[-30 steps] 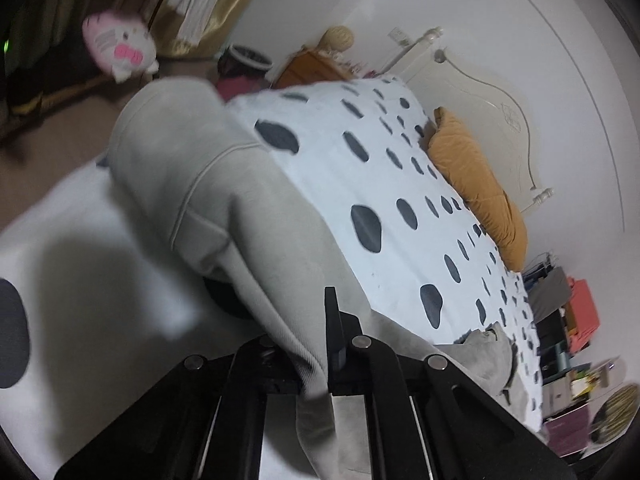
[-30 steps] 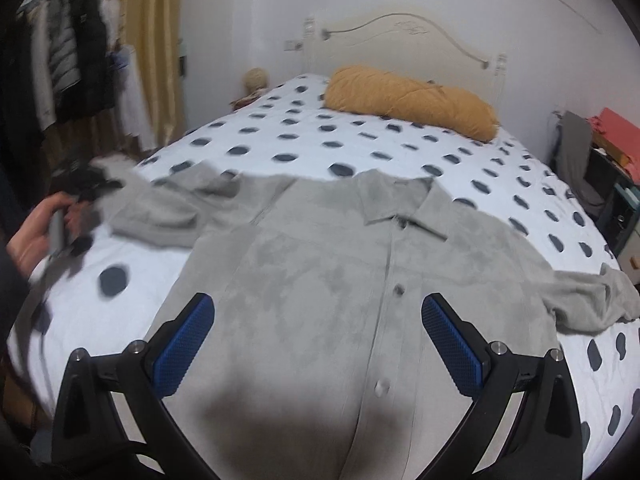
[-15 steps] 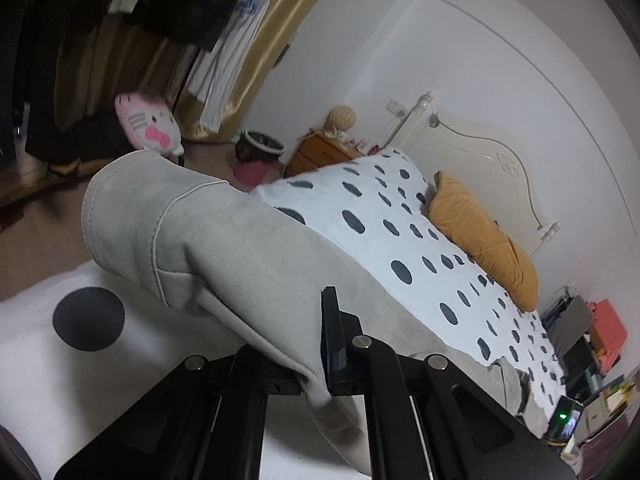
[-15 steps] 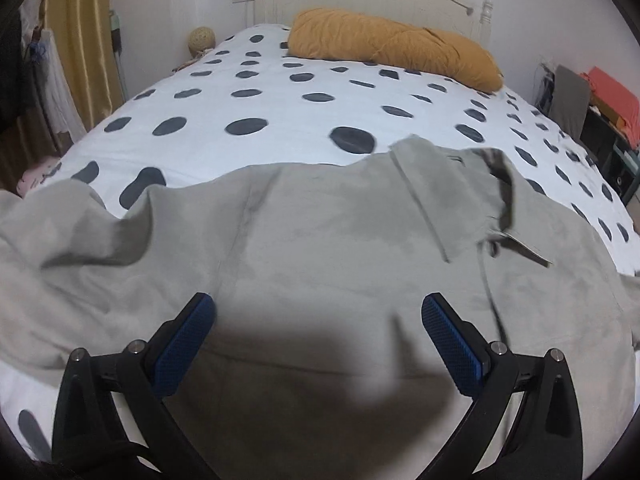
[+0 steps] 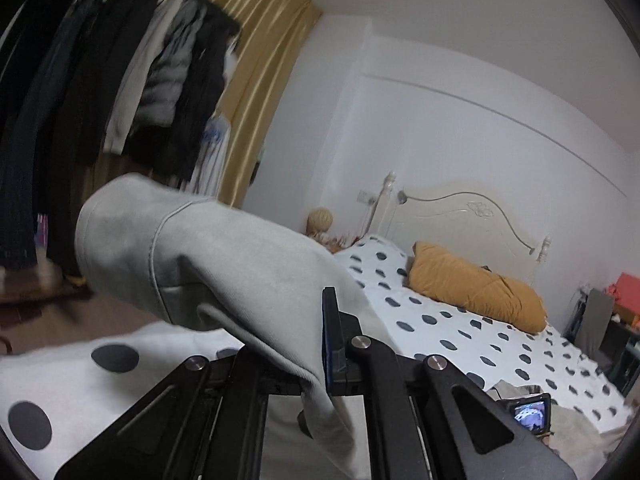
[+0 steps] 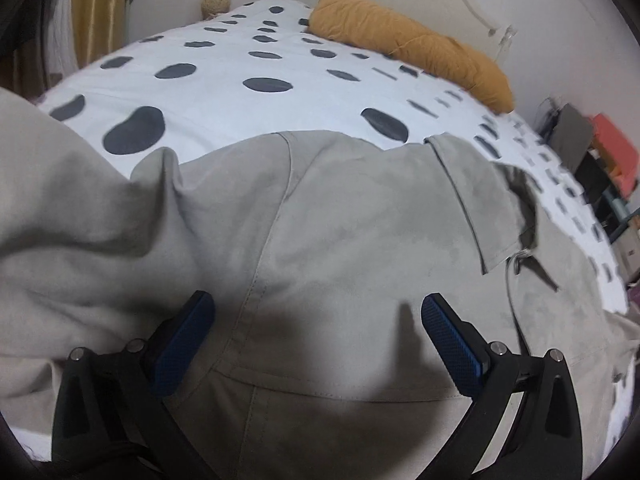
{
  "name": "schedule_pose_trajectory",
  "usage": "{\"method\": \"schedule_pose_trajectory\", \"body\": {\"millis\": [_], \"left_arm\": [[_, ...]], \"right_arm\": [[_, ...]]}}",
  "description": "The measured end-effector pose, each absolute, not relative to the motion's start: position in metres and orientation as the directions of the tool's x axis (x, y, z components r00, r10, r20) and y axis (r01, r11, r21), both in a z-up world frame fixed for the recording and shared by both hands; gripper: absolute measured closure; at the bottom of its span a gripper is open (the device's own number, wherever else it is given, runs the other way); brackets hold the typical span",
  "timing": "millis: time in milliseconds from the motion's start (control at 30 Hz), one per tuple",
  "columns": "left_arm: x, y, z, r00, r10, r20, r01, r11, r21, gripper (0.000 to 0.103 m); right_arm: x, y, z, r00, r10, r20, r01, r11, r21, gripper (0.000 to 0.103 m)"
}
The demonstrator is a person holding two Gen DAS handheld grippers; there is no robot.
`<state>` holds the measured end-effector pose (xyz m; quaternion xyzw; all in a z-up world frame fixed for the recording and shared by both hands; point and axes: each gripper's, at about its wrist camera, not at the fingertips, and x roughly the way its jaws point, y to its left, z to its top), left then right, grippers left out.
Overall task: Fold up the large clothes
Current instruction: 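Carry the held sleeve across the jacket front and release it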
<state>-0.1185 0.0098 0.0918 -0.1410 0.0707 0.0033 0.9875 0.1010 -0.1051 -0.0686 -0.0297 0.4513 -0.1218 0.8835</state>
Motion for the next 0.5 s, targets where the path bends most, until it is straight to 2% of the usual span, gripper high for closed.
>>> {"method": "schedule_pose_trajectory", "body": {"millis": [67, 200, 367, 500], "left_arm": [[-0.124, -0.011, 0.106, 0.994, -0.019, -0.111, -0.008, 0.973, -0.232, 0.099], [-0.119, -0.073, 0.143, 0.986, -0.067, -0.152, 0.041, 0.985, -0.166, 0.099], [-0.119, -0.185, 0.161, 0.968, -0.124, -0.217, 0.112, 0.992, -0.065, 0.098], [-0.128, -0.307, 0.150, 0.937, -0.191, -0.293, 0.196, 0.981, -0.013, 0.098]], "right_arm": [[0.087, -0.132, -0.061, 0.574, -0.166, -0.802, 0.222, 0.974, -0.043, 0.000], [0.033, -0.204, -0.043, 0.596, -0.077, -0.799, 0.305, 0.943, 0.137, 0.000], [-0.065, -0.300, -0.027, 0.620, -0.095, -0.779, 0.417, 0.881, 0.225, 0.000], [-0.166, -0.368, -0.006, 0.660, -0.163, -0.734, 0.499, 0.826, 0.264, 0.000]]}}
